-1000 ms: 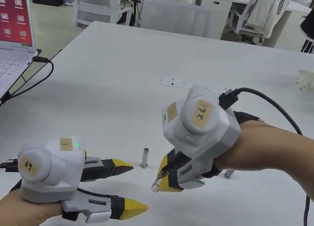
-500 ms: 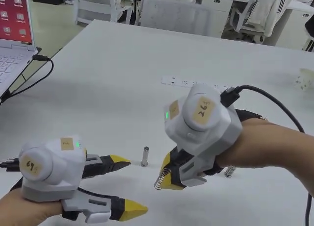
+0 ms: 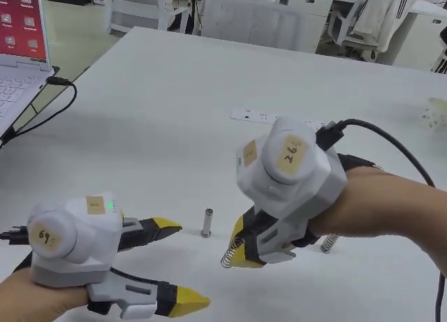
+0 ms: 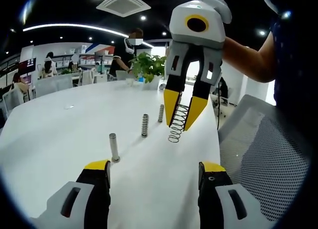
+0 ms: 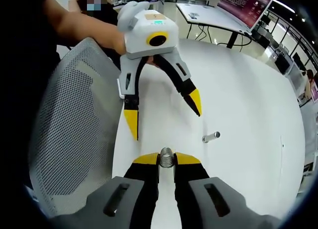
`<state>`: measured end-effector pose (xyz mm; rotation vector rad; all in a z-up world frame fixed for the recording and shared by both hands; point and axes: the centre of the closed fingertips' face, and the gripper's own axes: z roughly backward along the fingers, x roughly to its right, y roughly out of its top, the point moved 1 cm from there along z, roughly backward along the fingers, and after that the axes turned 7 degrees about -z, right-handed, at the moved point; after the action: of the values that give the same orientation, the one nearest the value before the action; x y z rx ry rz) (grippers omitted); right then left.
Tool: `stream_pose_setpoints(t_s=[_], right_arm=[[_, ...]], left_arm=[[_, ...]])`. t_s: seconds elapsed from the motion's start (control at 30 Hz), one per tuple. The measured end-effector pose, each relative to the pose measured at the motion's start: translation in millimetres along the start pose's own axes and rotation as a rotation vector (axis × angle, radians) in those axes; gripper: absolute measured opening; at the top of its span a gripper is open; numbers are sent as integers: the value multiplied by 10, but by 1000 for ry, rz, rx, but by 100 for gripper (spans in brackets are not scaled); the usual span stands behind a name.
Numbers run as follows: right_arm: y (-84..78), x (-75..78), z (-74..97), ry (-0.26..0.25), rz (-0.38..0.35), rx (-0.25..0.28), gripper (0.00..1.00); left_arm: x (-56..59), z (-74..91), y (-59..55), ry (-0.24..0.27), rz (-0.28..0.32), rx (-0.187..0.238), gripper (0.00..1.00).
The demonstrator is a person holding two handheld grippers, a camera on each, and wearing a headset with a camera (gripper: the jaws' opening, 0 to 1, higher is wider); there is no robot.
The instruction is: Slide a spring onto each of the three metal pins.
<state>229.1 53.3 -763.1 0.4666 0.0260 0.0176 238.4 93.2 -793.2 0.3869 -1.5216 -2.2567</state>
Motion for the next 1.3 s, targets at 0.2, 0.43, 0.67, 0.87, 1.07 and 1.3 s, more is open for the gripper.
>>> stream_pose_setpoints(t_s=[0.2,0.43,0.67,0.87,1.07,1.3], right_arm=[[13,14,29,-7,1,0,8],[23,29,55,-14,1,0,8],[26,33,76,-16,3,-5,8],[35,72,101,-21,3,-8,8],[65,126,138,-29,3,-3,8],[106,176,172,-37,7,0,8]], left_arm=[[-27,4,6,12,2,3,71],[-56,16,-3,30,5,1,76],[-76,28,-7,41,4,1,78],[-106,45,-8,49,1,4,78],[-118,59,-35,53,5,1,78],[-127,63,-42,55,8,1,78]])
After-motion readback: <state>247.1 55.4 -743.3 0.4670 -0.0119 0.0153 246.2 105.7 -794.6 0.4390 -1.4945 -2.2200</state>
